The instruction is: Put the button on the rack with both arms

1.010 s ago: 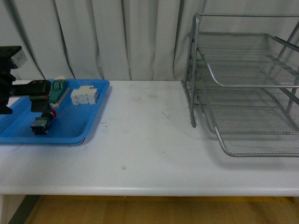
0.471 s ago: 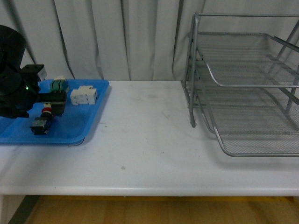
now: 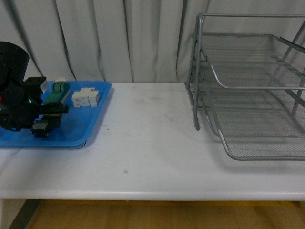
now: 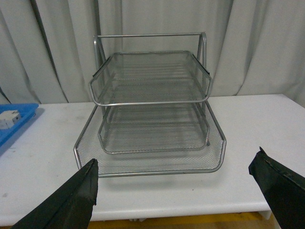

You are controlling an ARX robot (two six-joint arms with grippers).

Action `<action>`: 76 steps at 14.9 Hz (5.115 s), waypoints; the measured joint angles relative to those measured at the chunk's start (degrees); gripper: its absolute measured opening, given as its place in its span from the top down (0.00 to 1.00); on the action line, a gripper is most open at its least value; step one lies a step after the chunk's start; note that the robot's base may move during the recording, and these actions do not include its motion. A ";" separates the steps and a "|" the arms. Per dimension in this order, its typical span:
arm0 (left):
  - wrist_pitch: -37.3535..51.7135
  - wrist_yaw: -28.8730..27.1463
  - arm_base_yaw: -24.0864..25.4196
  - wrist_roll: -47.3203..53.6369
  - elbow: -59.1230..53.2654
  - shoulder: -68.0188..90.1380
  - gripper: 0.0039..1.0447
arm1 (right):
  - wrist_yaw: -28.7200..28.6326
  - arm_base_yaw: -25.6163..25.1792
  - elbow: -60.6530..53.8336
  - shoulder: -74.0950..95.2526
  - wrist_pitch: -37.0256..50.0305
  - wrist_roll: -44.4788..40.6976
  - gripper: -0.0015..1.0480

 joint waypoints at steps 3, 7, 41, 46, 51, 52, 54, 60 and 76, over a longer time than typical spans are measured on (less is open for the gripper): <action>8.72 1.18 -1.86 -0.13 -15.12 -14.60 0.65 | 0.00 0.00 0.00 0.00 0.02 0.00 0.06; 15.65 0.31 -4.63 2.03 -36.74 -42.91 0.65 | 0.00 0.00 0.00 0.00 0.00 0.00 0.06; 16.74 -3.74 -29.16 22.88 -48.68 -59.32 0.66 | 0.00 0.00 0.00 -0.02 0.00 0.00 0.06; 10.71 -3.23 -30.67 30.49 -31.15 -34.23 0.66 | 0.00 0.00 0.00 -0.02 0.00 0.00 0.06; 8.39 -3.65 -27.67 26.53 -19.74 -21.14 0.66 | 0.00 0.00 0.00 -0.02 0.00 0.00 0.06; 7.34 -3.02 -26.91 24.72 -17.94 -19.65 0.56 | 0.00 0.00 0.00 -0.02 0.00 0.00 0.06; 5.66 0.17 -26.01 21.66 -17.75 -20.13 0.36 | 0.00 0.00 0.00 -0.02 0.00 0.00 0.06; 37.09 -1.07 -27.04 14.82 -38.93 -43.45 0.13 | 0.00 0.00 0.00 -0.02 0.02 0.00 0.06; 63.08 0.07 -5.75 0.22 -93.90 -86.86 0.99 | 0.00 0.00 0.00 -0.02 0.00 0.00 0.06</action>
